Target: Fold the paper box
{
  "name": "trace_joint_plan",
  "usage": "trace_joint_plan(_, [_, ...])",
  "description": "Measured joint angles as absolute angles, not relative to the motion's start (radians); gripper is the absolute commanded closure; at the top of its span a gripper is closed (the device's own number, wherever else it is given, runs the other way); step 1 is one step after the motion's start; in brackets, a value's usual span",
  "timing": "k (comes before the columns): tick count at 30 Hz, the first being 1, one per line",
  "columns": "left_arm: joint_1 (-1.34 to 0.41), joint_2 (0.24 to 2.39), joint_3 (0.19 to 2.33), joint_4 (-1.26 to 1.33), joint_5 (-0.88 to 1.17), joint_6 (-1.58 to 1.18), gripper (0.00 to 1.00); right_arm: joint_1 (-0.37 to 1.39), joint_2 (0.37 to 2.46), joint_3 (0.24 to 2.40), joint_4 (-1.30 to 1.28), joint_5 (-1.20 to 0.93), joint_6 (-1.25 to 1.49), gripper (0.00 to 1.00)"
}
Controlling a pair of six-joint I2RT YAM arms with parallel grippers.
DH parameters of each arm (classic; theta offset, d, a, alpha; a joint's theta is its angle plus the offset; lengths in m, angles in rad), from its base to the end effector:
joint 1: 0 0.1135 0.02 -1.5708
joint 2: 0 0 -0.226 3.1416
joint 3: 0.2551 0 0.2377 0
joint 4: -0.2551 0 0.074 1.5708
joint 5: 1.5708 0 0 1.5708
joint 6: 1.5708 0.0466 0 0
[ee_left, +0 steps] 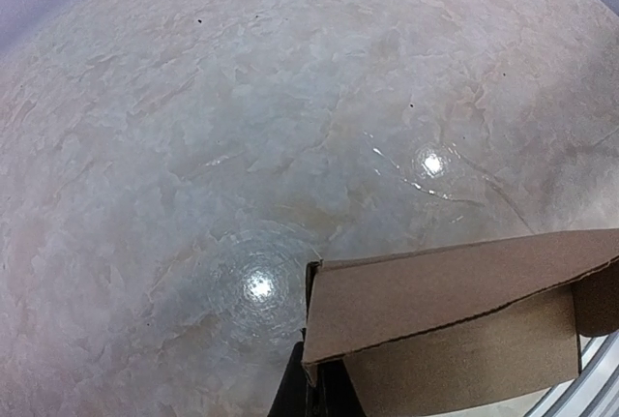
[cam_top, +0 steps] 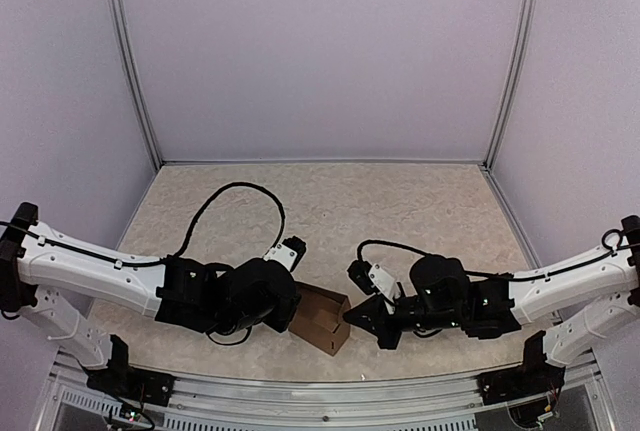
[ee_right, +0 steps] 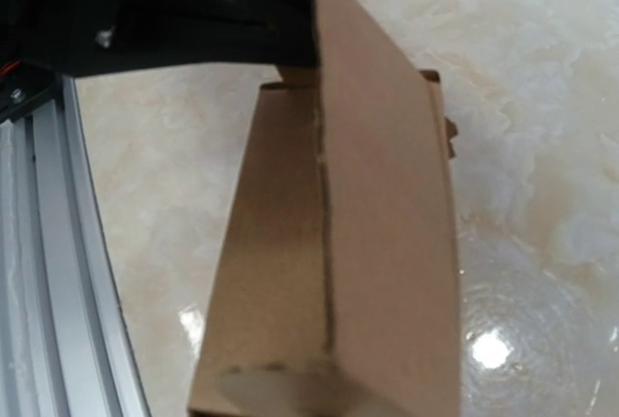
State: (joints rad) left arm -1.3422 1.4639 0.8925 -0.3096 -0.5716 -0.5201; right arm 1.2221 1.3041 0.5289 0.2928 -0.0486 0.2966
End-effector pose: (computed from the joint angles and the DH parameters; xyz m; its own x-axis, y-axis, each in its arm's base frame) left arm 0.0911 -0.2805 0.1770 -0.5200 0.3906 -0.7596 0.5563 0.8297 0.0459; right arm 0.0913 0.2578 0.1575 -0.4302 -0.3290 -0.8406 -0.8655 0.4151 0.2805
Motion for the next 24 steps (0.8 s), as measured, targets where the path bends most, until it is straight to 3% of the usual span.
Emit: trace_joint_plan(24, [-1.342, 1.465, 0.897, -0.337, -0.599, -0.527, 1.00, 1.281, 1.372, 0.601, 0.204, 0.125, 0.317, 1.00])
